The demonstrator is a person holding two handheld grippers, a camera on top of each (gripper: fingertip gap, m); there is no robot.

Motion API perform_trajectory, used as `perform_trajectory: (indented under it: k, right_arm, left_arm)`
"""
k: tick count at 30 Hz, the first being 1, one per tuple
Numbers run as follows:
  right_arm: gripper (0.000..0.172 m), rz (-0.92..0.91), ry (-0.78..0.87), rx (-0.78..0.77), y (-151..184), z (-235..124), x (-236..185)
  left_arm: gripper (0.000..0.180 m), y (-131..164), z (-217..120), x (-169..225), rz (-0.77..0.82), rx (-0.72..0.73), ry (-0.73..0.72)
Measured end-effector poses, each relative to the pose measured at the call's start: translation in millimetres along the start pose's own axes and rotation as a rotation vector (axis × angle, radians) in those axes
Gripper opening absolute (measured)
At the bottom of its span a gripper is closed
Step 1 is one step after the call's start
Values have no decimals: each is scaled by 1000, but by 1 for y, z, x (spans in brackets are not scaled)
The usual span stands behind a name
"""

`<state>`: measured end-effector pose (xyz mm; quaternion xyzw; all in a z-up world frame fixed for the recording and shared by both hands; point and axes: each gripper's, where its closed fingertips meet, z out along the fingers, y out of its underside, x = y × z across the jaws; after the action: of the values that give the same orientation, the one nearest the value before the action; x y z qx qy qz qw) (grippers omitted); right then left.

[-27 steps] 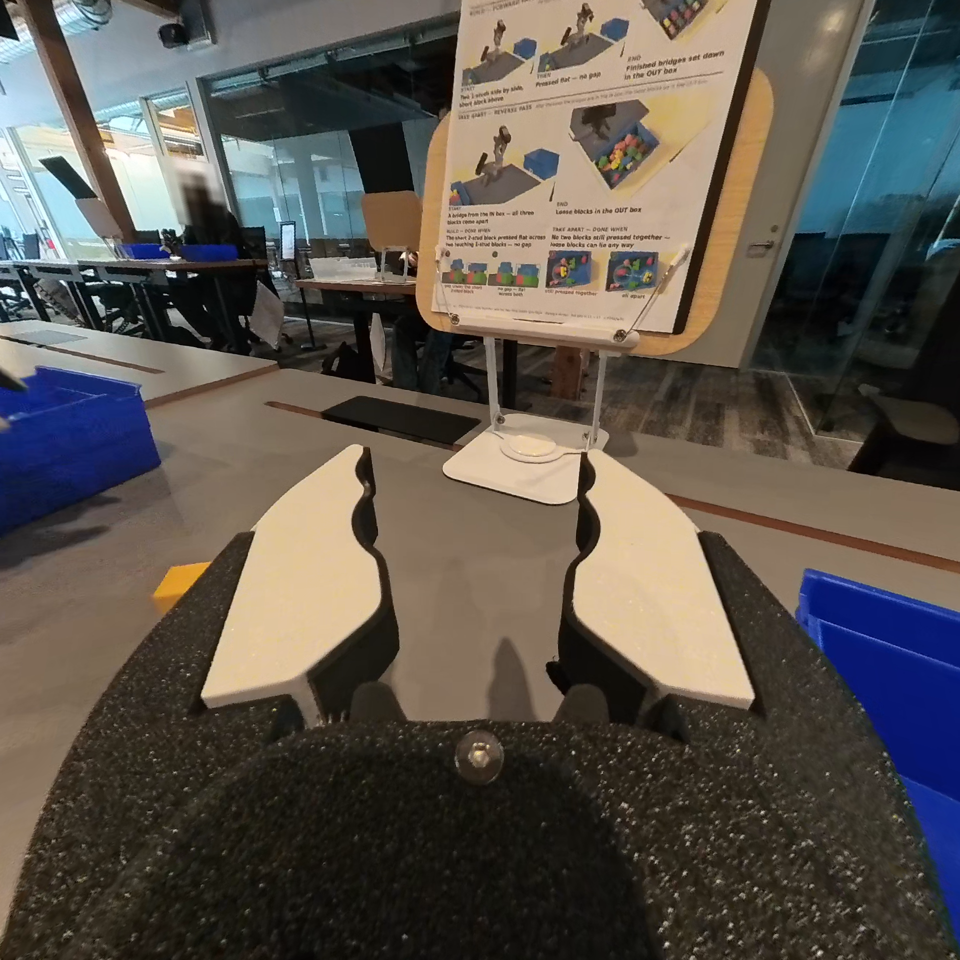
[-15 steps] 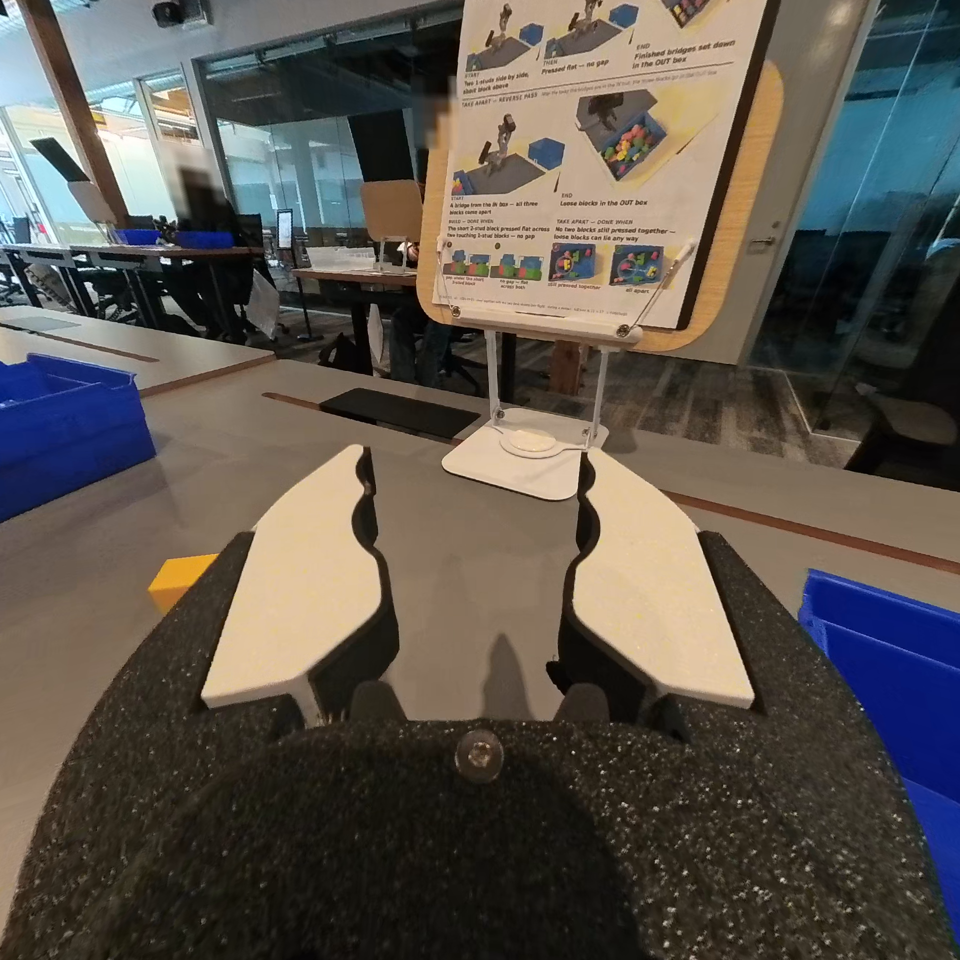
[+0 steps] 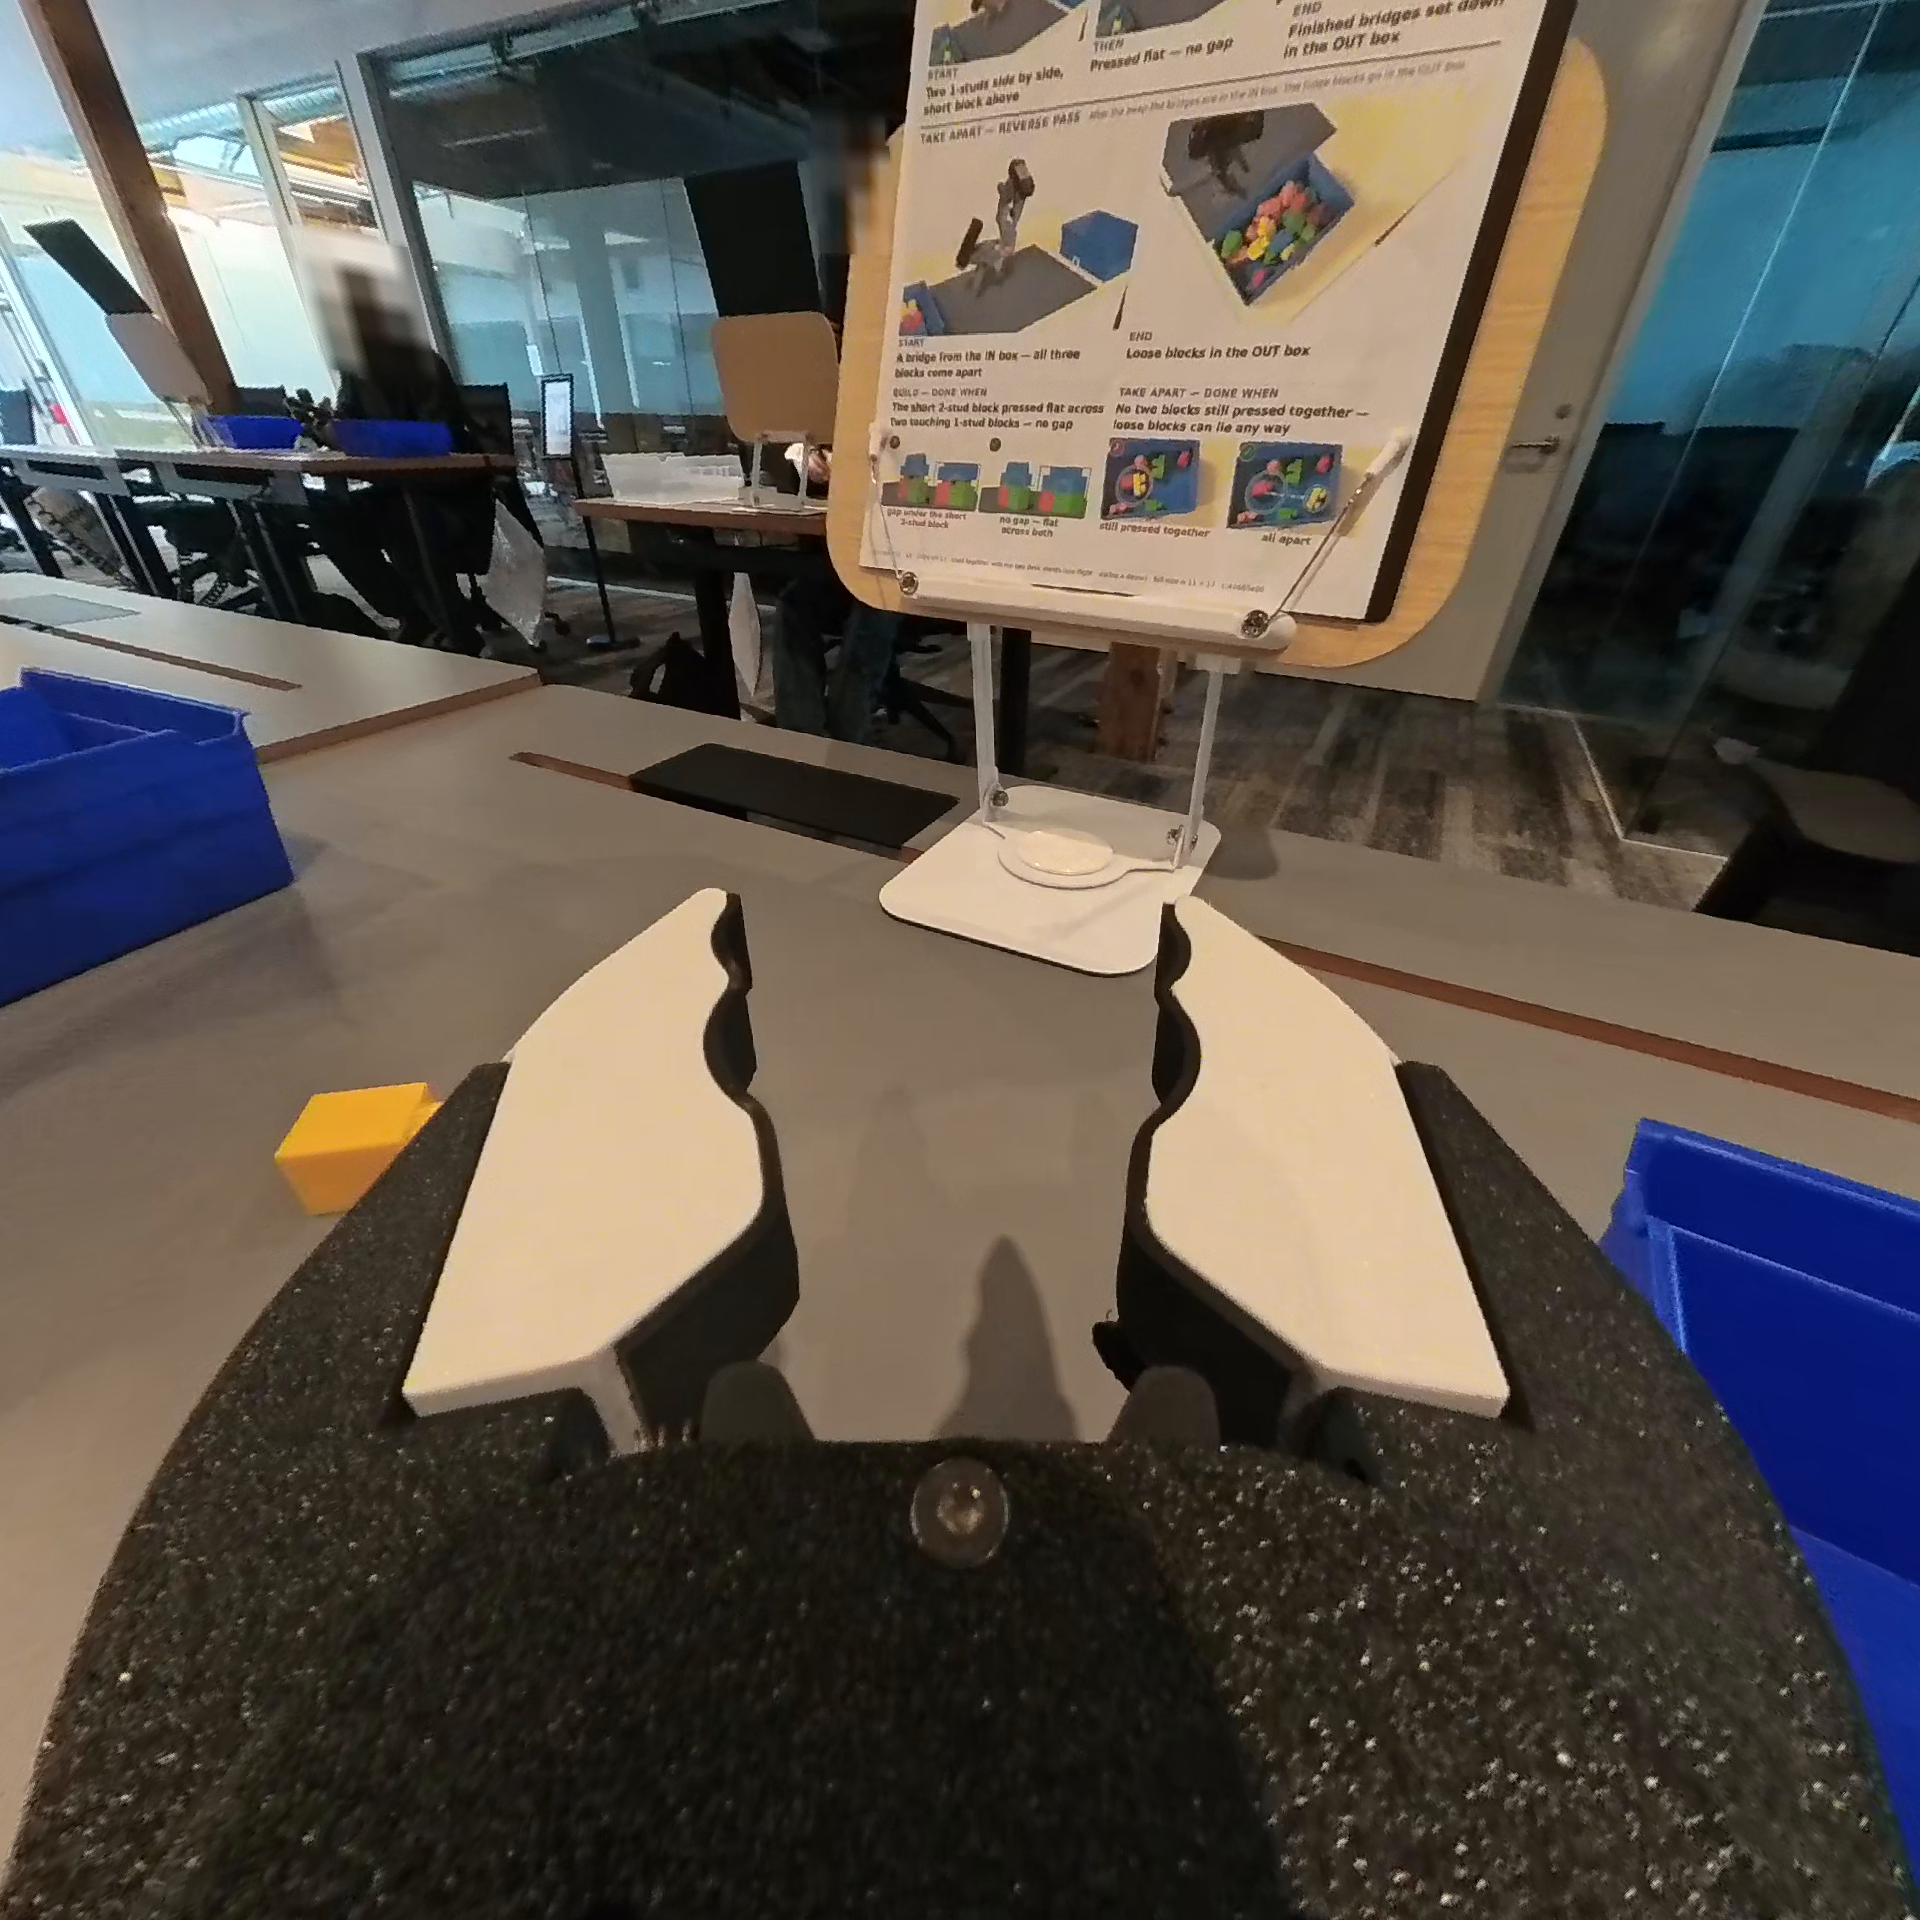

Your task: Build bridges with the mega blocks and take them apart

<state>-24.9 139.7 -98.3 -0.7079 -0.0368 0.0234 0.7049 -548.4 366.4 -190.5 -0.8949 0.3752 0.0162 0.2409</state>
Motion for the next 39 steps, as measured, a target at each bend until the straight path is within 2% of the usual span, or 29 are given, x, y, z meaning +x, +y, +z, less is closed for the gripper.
perform_trajectory:
  k: [4, 7, 12, 18, 25, 31, 39]
  right_arm:
    - [75, 0, 0, -1, 0, 0, 0]
    - [75, 0, -3, -3, 1, 0, 0]
    - [75, 3, -10, -2, 0, 1, -2]
    - [75, -8, -14, -7, 1, 2, -5]
    - [75, -13, -8, -19, 4, 4, -4]
    - [75, -17, -7, -29, 7, 5, -4]
    - [75, -17, -6, -33, 8, 6, -4]
  left_arm:
    - [46, 11, 17, -3, 51, -109, -6]
    - [43, 15, 17, -1, 42, -117, 19]
    - [40, 34, -3, -2, 75, -154, 13]
    - [41, 56, -22, 10, 81, -167, 113]
    - [40, 28, -4, 12, 36, -67, 137]
    - [46, 3, 24, 2, 53, -50, 71]
    - [44, 15, 49, -5, 84, -227, 75]
